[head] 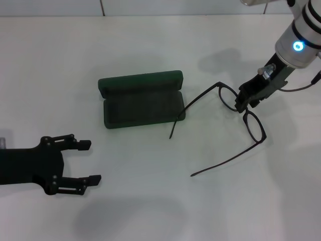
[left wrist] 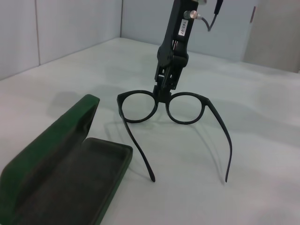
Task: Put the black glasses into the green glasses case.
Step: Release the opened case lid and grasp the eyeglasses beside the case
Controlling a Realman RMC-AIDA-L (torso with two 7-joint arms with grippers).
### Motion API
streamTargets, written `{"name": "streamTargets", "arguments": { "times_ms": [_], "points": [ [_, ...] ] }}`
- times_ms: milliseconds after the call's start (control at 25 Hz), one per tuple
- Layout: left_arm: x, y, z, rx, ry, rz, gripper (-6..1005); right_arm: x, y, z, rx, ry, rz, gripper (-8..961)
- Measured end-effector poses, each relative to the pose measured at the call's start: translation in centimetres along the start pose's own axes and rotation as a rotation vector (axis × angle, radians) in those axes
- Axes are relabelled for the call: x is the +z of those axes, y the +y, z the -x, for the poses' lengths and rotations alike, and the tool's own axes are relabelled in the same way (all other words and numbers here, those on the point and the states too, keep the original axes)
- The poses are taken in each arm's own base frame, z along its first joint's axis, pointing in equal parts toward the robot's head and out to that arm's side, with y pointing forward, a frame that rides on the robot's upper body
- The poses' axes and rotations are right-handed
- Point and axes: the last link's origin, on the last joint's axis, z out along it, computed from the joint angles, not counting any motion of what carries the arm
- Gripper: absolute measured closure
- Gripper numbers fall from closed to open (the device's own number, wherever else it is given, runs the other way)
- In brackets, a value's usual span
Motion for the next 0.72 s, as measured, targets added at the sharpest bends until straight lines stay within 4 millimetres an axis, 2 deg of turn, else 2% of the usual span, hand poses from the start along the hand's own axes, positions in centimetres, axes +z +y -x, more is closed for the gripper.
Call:
{"name": "streamTargets", "arguments": {
  "times_ms": [40,240,720],
  "points": [
    [0.01,-0.05,-0.04,0.001,0.000,-0.001,118,0.02,0.00,-0.01,0.000,0.000,0.000,381],
    [0.24,-0.17,-0.09,0.012,0.002,0.001,118,0.09,0.11,0.01,0.004,-0.002,0.009,619],
    [0.48,-0.33,-0.18,0.020,0.004,0.002,118,0.27,0.28,-0.06,-0.011,0.006,0.002,665]
  ]
}}
